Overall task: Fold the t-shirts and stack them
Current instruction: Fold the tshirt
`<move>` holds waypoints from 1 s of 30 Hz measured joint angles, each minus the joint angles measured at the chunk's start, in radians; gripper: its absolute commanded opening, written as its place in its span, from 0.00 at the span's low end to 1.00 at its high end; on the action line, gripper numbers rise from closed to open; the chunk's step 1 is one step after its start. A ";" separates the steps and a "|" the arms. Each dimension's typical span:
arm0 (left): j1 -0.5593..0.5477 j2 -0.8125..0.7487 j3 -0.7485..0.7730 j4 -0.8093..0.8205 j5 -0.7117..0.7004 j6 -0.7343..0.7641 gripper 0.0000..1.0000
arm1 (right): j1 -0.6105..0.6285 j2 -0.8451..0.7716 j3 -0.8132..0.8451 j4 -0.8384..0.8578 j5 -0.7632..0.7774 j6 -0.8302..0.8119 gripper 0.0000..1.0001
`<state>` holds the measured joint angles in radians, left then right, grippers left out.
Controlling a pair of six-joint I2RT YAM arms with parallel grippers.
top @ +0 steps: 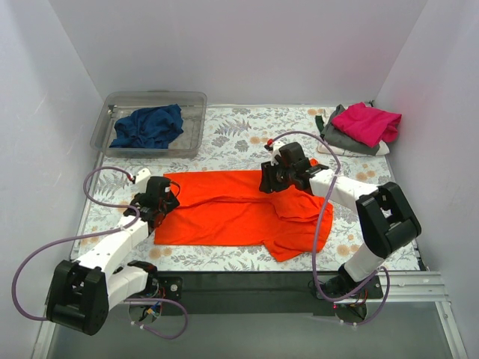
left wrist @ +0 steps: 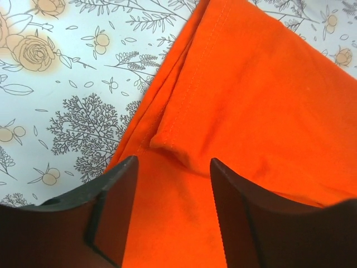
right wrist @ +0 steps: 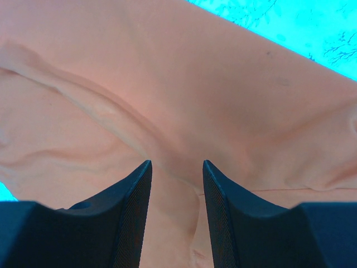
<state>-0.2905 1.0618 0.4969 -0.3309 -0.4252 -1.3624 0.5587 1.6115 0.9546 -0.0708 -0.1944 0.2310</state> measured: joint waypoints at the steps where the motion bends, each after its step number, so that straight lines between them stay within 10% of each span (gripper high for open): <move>1: 0.000 -0.010 0.000 -0.006 -0.005 -0.004 0.54 | 0.002 0.007 0.000 0.000 0.000 -0.002 0.37; 30: -0.028 0.405 0.108 0.375 0.163 0.069 0.68 | 0.094 0.078 -0.032 -0.001 0.098 0.001 0.36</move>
<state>-0.3187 1.4670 0.6052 0.0437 -0.2623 -1.2938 0.6525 1.6897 0.9230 -0.0719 -0.0959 0.2317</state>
